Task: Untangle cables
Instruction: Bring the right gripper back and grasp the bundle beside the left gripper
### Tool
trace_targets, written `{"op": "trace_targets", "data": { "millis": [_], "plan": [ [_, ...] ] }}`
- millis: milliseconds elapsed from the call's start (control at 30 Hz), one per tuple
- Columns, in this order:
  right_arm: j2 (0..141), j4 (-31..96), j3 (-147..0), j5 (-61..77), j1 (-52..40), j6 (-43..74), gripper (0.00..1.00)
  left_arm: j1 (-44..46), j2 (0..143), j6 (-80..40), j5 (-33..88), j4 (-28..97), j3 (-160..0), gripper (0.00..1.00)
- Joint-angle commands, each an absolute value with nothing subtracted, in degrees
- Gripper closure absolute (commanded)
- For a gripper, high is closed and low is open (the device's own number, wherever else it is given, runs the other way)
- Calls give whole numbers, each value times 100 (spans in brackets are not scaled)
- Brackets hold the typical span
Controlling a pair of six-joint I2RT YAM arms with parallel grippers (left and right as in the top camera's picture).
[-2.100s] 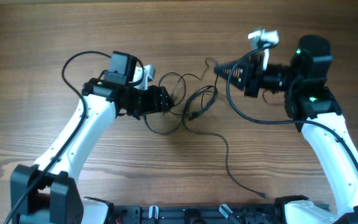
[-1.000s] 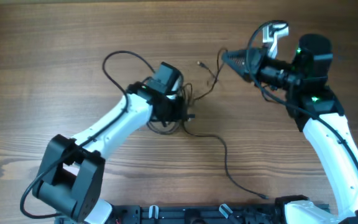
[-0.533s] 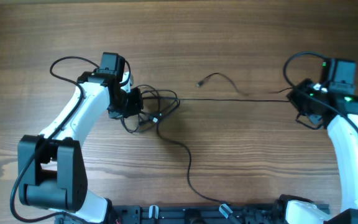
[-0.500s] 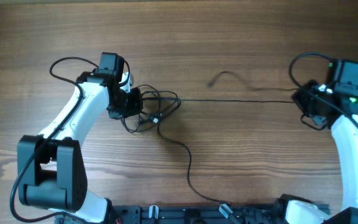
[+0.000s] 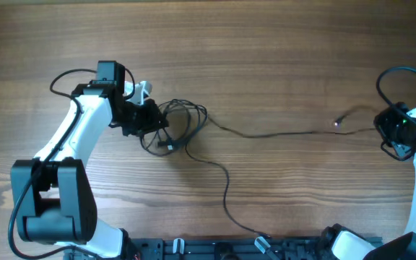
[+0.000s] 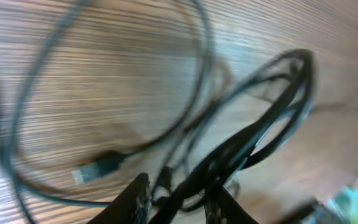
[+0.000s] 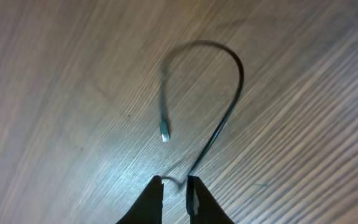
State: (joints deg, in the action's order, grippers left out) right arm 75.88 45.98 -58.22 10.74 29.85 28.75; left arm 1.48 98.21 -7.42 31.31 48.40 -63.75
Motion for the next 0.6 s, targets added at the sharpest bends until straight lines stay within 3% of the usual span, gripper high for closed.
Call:
{"op": "trace_targets", "data": {
  "millis": [0,100,133,167,433,567],
  "plan": [
    [7555,4567,-5843,1293,2995,2674,83,121,9819,-276,3815,4807,-6375,72],
    [7555,4504,-5843,1603,2943,2521,72,126,9819,-276,3850,4807,-6375,77],
    [7555,4327,-5843,2414,2716,2088,62,128,9819,-263,4091,4803,-6375,89],
    [7555,4292,-5843,2648,2510,2056,59,128,9819,-115,4342,4801,-6375,96],
    [7780,4069,-5843,2700,-143,2056,41,126,9819,462,5937,4856,-6375,96],
    [8324,3760,-5843,2845,-1111,2075,41,134,9819,886,6366,5052,-6375,96]
  ]
}}
